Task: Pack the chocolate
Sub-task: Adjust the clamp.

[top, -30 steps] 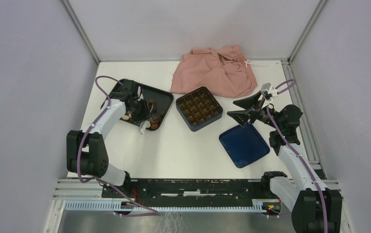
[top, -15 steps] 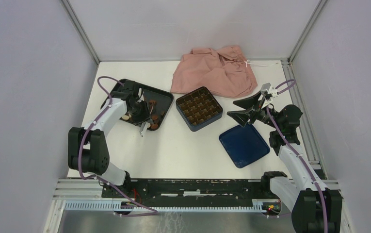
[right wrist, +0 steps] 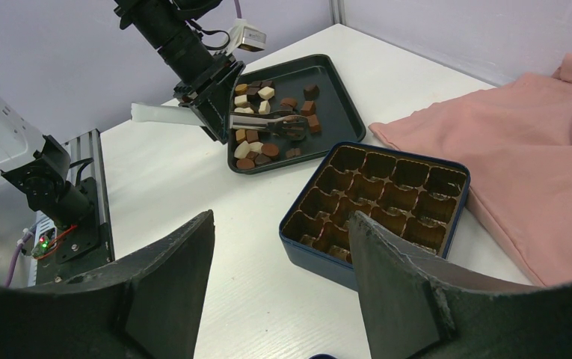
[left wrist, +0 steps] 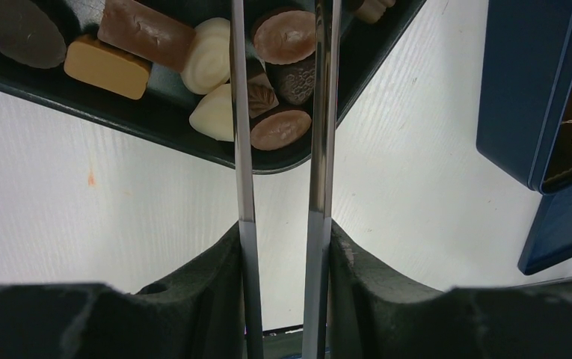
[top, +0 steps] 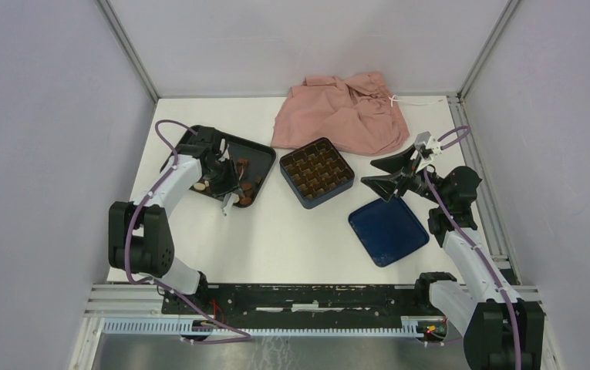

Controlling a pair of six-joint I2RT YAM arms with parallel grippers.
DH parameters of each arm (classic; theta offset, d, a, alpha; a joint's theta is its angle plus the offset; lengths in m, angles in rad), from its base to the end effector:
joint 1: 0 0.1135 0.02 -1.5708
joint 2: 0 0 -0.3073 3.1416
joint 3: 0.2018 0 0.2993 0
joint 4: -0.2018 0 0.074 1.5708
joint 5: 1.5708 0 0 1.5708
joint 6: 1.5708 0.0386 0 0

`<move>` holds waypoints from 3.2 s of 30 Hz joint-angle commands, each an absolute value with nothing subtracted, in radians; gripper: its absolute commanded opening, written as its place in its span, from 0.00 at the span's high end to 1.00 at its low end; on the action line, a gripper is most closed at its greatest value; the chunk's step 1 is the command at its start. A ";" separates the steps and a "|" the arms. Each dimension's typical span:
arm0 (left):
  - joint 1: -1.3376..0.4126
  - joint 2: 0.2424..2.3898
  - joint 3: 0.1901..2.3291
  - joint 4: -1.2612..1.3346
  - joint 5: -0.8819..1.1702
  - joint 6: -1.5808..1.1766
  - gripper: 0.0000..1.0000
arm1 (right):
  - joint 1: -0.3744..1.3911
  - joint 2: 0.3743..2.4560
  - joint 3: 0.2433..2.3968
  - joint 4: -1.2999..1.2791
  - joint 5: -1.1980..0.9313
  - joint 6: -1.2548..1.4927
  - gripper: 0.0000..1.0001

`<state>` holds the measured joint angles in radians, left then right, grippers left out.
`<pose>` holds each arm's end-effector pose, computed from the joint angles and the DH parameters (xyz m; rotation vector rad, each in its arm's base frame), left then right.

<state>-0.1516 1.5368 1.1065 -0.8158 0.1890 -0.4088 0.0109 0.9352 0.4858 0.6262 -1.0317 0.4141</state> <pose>0.3318 -0.0580 0.2468 -0.3223 2.8384 -0.3896 0.2197 0.0355 0.3039 -0.6035 1.4527 1.0500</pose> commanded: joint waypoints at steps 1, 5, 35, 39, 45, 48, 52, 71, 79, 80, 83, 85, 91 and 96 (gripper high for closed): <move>-0.148 1.531 1.160 -0.825 0.196 -0.348 0.98 | 0.008 0.921 0.505 0.658 -1.045 0.409 0.28; -0.148 1.532 1.168 -0.841 0.169 -0.340 0.98 | 0.007 0.921 0.505 0.659 -1.045 0.408 0.28; -0.149 1.527 1.194 -0.851 0.161 -0.325 0.98 | 0.007 0.921 0.505 0.658 -1.045 0.412 0.28; -0.149 1.519 1.206 -0.859 0.154 -0.325 0.98 | 0.008 0.921 0.505 0.660 -1.045 0.410 0.28; -0.149 1.530 1.208 -0.864 0.149 -0.326 0.98 | 0.008 0.923 0.505 0.659 -1.045 0.410 0.28; -0.149 1.559 1.202 -0.854 0.165 -0.321 0.98 | 0.007 0.921 0.505 0.658 -1.045 0.410 0.28; -0.149 1.589 1.201 -0.848 0.174 -0.319 0.94 | 0.007 0.921 0.505 0.660 -1.044 0.409 0.28; -0.149 1.589 1.224 -0.851 0.163 -0.314 0.98 | 0.008 0.922 0.505 0.658 -1.046 0.407 0.28; -0.149 1.587 1.223 -0.850 0.153 -0.315 0.58 | 0.008 0.922 0.505 0.658 -1.048 0.405 0.28; -0.148 1.587 1.220 -0.850 0.152 -0.313 0.57 | 0.008 0.921 0.505 0.659 -1.048 0.406 0.28; -0.149 1.594 1.214 -0.850 0.151 -0.310 0.56 | 0.008 0.922 0.505 0.660 -1.048 0.406 0.28; -0.150 1.599 1.213 -0.850 0.152 -0.309 0.56 | 0.007 0.922 0.505 0.659 -1.048 0.405 0.28; -0.149 1.603 1.215 -0.851 0.145 -0.306 0.55 | 0.008 0.922 0.505 0.659 -1.048 0.406 0.28; -0.149 1.599 1.211 -0.850 0.149 -0.306 0.98 | 0.008 0.924 0.505 0.660 -1.048 0.404 0.28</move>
<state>-0.1516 1.6085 1.1851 -0.8608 0.1581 -0.3504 0.0109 0.9352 0.4854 0.6262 -1.0355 0.4141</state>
